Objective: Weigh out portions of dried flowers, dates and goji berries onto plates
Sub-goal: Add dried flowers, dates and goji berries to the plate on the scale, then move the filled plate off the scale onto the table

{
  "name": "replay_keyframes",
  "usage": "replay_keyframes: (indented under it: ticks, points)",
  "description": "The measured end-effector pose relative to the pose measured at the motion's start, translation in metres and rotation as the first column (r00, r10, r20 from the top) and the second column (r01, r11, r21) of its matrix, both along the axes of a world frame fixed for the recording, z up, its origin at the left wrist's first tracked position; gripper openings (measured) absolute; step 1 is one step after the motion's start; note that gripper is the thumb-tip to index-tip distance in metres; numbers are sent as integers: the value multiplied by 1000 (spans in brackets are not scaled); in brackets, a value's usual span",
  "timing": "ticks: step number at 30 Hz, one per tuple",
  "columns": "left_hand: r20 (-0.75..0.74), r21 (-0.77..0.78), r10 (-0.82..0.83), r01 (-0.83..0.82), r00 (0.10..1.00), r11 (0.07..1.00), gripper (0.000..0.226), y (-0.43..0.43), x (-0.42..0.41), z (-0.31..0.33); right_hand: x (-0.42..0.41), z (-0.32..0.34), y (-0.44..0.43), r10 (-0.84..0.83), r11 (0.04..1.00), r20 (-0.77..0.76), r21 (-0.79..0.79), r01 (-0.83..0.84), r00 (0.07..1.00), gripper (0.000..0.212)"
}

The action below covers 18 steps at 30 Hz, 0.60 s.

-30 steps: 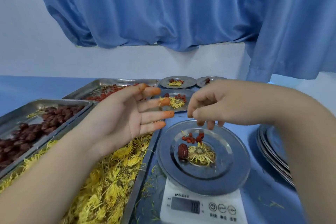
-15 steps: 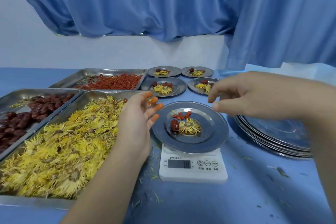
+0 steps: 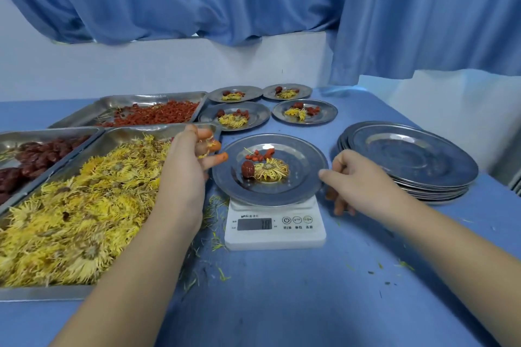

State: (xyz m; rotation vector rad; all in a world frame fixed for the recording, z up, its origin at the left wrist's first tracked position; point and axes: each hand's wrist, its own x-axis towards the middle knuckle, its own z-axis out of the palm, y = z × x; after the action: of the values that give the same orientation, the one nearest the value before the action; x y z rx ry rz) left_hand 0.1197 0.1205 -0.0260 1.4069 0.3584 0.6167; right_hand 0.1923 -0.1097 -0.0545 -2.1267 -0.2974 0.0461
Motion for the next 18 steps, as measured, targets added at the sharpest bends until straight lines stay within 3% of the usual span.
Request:
replay_keyframes:
  ticks: [10, 18]
  points:
    - [88, -12, -101, 103, 991, 995, 34, -9, -9, 1, 2, 0, 1, 94, 951, -182, 306, -35, 979, 11]
    - [284, -11, -266, 281, 921, 960, 38, -28, -18, 14, 13, 27, -20, 86, 772, -202, 632, 63, 976, 16]
